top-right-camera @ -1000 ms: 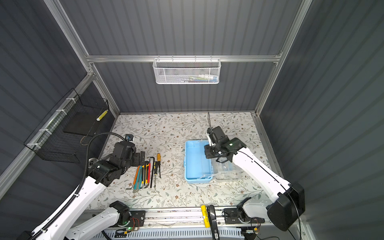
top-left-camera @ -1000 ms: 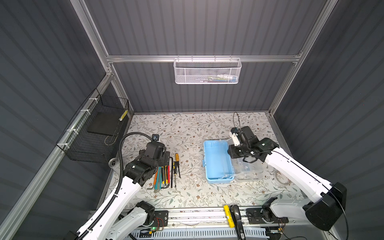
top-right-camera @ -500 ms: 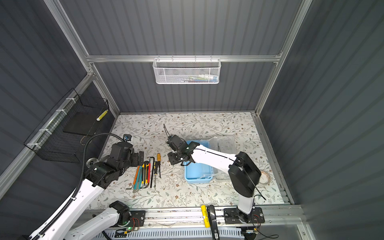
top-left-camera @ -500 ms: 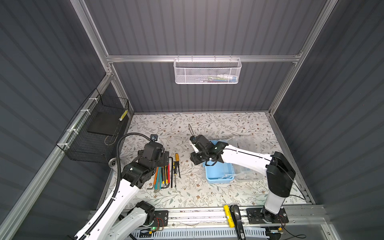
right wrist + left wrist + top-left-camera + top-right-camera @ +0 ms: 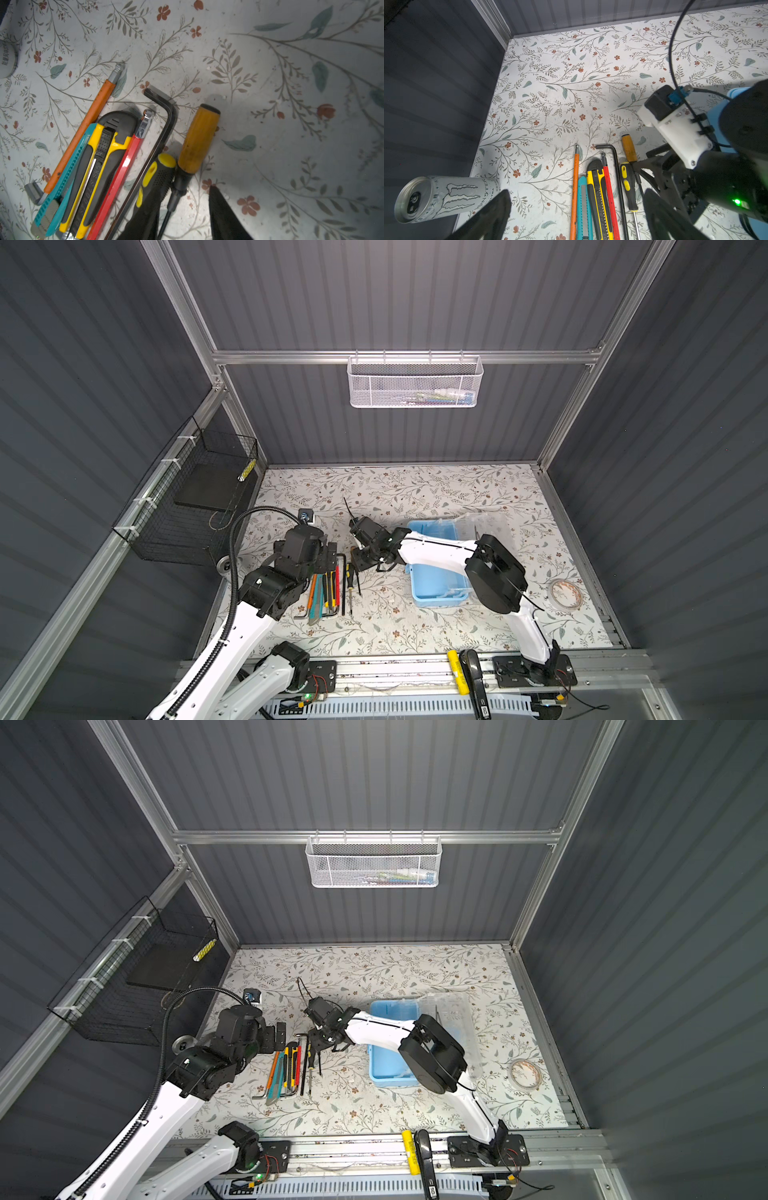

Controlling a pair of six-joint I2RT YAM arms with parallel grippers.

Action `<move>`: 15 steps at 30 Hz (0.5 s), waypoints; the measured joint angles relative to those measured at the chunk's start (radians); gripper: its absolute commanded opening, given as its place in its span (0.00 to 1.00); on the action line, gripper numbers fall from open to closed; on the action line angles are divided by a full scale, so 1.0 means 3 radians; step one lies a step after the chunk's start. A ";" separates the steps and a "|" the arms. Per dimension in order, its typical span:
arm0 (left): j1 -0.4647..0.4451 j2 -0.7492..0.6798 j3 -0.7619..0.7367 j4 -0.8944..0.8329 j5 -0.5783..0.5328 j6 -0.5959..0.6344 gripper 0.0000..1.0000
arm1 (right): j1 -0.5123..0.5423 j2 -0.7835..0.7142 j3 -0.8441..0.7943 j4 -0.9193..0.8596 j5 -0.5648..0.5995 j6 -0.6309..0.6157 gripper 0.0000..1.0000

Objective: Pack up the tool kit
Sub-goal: 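Release the screwdriver and move the right gripper to the yellow-handled screwdriver, then grasp the yellow-handled screwdriver by its handle with the right gripper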

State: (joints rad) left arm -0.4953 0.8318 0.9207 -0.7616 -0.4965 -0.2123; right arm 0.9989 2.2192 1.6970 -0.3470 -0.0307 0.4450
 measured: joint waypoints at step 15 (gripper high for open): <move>0.0000 -0.0008 0.0000 0.0000 0.0000 0.0000 0.99 | 0.0011 0.0215 0.0195 -0.0112 0.0191 -0.0072 0.42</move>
State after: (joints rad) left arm -0.4953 0.8295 0.9207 -0.7616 -0.4965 -0.2123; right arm 1.0023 2.2837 1.7554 -0.3805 0.0265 0.4232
